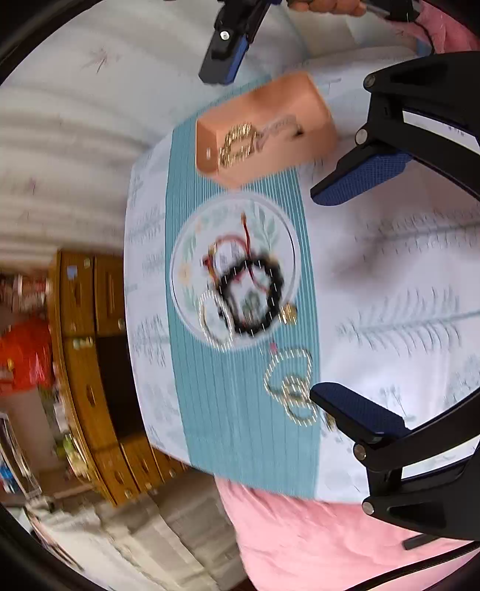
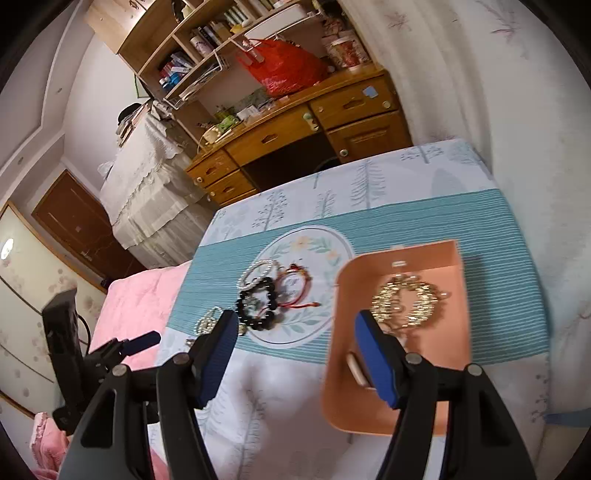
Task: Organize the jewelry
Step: 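Move both tools back toward the pearl necklace and silver flower brooch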
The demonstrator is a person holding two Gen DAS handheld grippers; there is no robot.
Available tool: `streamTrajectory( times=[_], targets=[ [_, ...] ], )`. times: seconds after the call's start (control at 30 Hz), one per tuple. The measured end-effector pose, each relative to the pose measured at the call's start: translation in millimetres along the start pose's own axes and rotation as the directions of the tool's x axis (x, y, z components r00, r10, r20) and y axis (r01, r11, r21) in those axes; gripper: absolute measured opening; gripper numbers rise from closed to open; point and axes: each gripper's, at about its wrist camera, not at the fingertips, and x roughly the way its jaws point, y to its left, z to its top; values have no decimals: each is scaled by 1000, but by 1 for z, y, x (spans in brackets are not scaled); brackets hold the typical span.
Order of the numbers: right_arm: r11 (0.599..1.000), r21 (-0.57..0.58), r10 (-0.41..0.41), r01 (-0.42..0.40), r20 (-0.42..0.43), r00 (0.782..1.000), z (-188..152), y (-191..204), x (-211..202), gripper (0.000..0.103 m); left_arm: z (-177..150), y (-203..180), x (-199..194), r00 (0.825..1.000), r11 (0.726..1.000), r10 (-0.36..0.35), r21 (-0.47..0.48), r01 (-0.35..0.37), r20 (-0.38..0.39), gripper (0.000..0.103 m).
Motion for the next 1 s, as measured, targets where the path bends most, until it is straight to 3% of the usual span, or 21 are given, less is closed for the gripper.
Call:
streamTrajectory(
  times=[0.3, 0.53, 0.6, 0.73, 0.87, 1.0],
  targets=[
    [996, -48, 70, -72, -33, 997, 6, 41, 29, 66, -25, 42, 2, 994, 993, 107, -57, -108, -13, 96],
    [995, -41, 86, -91, -115, 990, -1, 65, 60, 66, -48, 59, -2, 976, 979, 201, 18, -203, 87, 96],
    [992, -58, 100, -108, -132, 986, -3, 75, 65, 66, -51, 63, -1, 977, 981, 191, 15, -193, 94, 96],
    [993, -37, 103, -110, -165, 981, -3, 87, 81, 66, -58, 85, 8, 993, 995, 90, -54, -86, 76, 96],
    [989, -39, 130, -142, -221, 967, 1, 106, 108, 66, -63, 104, 20, 995, 991, 75, -116, -67, 66, 96],
    [982, -48, 159, -182, -305, 939, 2, 126, 143, 66, -68, 117, 35, 996, 988, 60, -147, -50, 66, 96]
  ],
)
